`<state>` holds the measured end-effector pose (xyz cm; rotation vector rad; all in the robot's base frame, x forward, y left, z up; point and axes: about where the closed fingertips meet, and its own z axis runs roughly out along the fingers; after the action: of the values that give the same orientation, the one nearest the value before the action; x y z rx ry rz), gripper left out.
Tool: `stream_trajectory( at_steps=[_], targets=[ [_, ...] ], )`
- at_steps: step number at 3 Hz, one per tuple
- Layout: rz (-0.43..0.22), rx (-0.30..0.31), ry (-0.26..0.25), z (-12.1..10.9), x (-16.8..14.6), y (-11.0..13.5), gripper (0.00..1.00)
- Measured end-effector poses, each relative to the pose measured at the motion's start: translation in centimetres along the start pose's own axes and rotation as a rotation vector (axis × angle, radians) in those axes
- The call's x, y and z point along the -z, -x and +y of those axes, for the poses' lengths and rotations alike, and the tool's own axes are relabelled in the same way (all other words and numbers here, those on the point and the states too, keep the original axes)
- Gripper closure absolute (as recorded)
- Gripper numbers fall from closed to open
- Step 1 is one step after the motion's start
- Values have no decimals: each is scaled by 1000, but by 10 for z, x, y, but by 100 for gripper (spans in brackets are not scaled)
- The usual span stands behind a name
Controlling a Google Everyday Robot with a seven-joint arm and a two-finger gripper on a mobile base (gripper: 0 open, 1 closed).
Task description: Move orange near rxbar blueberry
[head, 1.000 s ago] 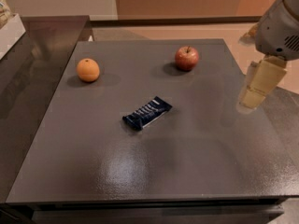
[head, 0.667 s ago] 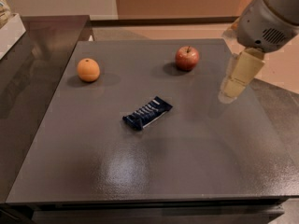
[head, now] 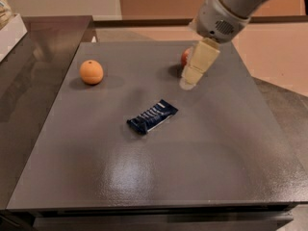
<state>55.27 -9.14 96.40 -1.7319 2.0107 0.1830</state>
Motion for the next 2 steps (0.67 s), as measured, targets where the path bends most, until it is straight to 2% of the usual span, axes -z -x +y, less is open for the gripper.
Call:
stream_trajectory(
  at_steps=[2],
  targets=[
    [-82, 36, 56, -31, -71, 75, 0]
  ],
)
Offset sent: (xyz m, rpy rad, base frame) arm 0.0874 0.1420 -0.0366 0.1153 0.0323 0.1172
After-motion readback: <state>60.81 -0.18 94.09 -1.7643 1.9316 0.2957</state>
